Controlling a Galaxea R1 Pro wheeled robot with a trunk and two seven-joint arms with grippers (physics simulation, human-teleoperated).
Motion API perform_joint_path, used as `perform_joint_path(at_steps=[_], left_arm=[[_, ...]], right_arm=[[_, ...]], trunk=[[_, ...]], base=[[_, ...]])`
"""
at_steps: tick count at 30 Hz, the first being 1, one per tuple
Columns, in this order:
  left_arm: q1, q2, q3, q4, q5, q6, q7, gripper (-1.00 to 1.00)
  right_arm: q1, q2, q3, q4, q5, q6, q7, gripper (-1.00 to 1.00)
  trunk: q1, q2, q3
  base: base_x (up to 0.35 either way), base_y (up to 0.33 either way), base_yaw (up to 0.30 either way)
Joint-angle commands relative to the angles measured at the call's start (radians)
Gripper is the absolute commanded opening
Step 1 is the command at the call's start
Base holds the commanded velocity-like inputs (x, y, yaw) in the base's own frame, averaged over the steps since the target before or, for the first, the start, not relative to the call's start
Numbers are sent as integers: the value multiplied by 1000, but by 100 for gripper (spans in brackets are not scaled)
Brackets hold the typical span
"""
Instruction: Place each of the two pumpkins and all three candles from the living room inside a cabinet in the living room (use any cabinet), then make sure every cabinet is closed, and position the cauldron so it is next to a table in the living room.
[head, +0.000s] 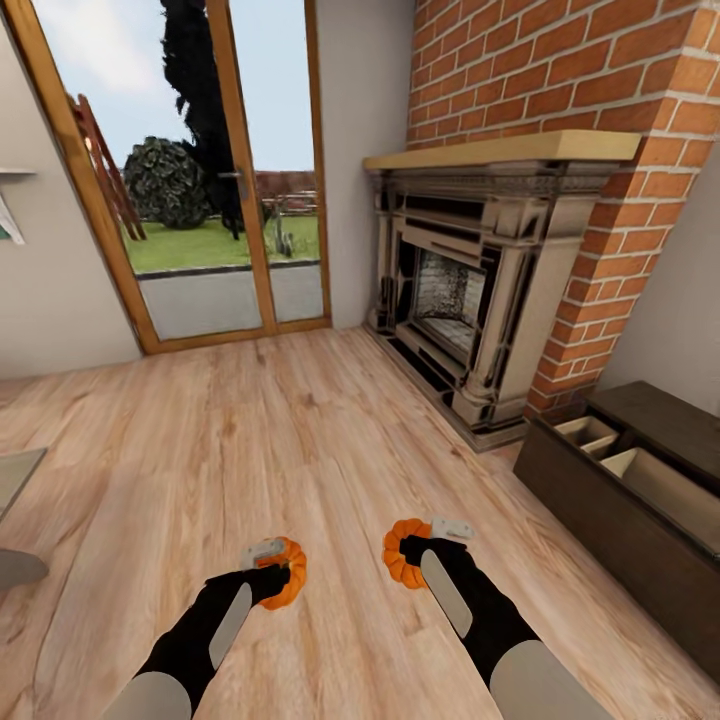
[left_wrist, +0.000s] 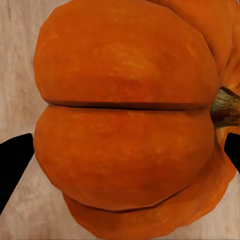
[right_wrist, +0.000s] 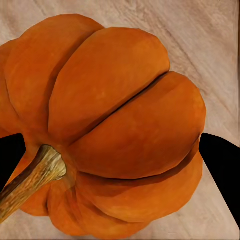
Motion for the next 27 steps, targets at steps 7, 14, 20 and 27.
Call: perform_joint_path(at_steps=[7,14,20,27], left_arm=[[0,1,-1,-3,11,4,9,-100],[0,0,0,-3,14,6,9,-100],[0,1,3,-18,14,10,11,-100],[0,2,7,-39,15,21,9,-100]], right_arm=[[-1,0,4,-1,-7,2,-9,-100],[-1,-3,-1,-1,-14,2,-9,-100],[-1,-8,-7,-1,-17,2,-9,-100],[-1,-12,-58,0,-17,2,-10,-100]], trunk=[[0,0,-6],[0,0,-12],[0,0,-16],[-7,14,-14]], base=[[169,12,-240],[74,0,-244],[3,0,-256],[0,0,-263]])
